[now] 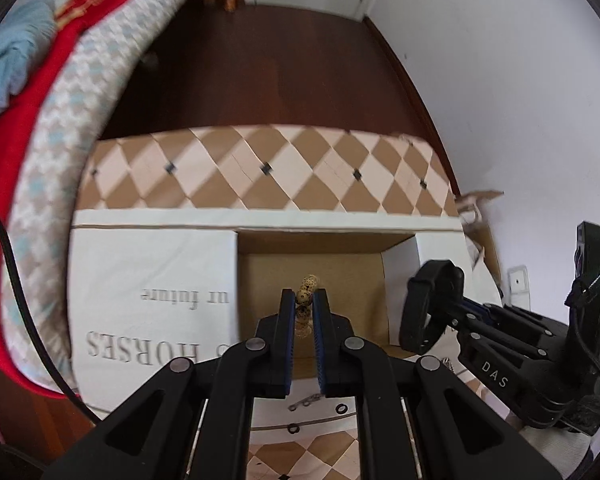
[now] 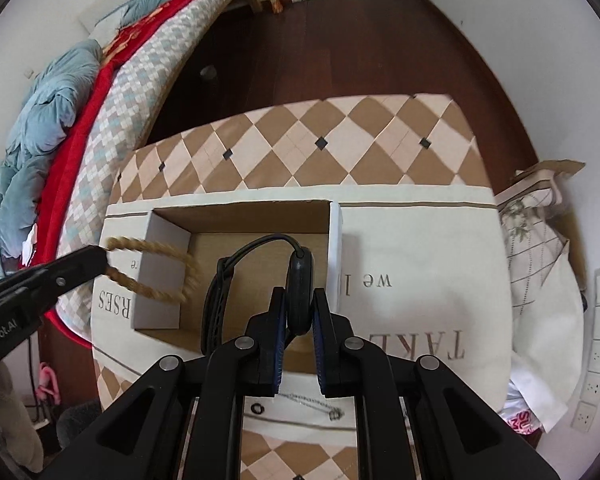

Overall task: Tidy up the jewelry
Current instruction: 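Carry the bead bracelet and black watch into the white box and release both, then lift both tools away from the box, then lower the right tool and grasp the thick silver chain bracelet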

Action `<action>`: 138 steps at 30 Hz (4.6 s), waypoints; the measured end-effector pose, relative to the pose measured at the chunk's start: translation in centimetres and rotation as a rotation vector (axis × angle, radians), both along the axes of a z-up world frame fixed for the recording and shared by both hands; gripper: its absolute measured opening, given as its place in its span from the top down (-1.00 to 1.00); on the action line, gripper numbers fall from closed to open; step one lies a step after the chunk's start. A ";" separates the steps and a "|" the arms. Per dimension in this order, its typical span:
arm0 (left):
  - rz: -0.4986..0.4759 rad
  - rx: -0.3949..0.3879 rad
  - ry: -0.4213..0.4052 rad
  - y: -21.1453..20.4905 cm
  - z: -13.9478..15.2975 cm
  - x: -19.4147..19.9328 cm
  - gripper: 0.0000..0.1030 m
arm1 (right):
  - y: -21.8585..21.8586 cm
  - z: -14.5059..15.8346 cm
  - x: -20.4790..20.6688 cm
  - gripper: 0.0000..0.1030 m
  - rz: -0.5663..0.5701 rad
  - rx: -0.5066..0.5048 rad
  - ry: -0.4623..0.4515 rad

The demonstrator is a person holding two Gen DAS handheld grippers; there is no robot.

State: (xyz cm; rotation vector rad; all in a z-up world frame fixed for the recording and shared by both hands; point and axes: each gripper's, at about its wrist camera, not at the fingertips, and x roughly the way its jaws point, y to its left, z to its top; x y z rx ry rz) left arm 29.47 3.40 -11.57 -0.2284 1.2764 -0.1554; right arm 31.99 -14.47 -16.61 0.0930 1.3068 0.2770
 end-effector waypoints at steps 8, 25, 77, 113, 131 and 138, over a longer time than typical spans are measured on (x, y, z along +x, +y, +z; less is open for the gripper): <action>0.013 -0.054 0.071 -0.2 -1.8 0.7 0.83 | 1.3 -1.1 0.5 0.64 0.039 0.000 0.050; 0.130 0.321 -0.095 2.1 -0.1 -4.0 -0.99 | 1.1 -0.4 -3.0 -0.98 0.011 -0.202 -0.011; 0.181 0.447 -0.354 0.2 5.5 -21.1 -0.99 | -5.7 7.5 -20.3 -1.00 -0.192 -0.156 -0.265; -0.290 0.304 0.007 -14.6 -10.9 -20.5 1.00 | -19.8 -5.2 -22.1 0.08 -0.490 -0.022 0.011; -0.086 0.248 -0.064 -5.3 -5.3 -17.9 1.00 | -13.4 -8.6 -14.8 0.07 -0.341 -0.069 -0.001; -0.068 0.220 -0.081 -4.1 -4.4 -17.3 1.00 | -10.8 -8.5 -15.0 0.83 -0.269 -0.127 -0.062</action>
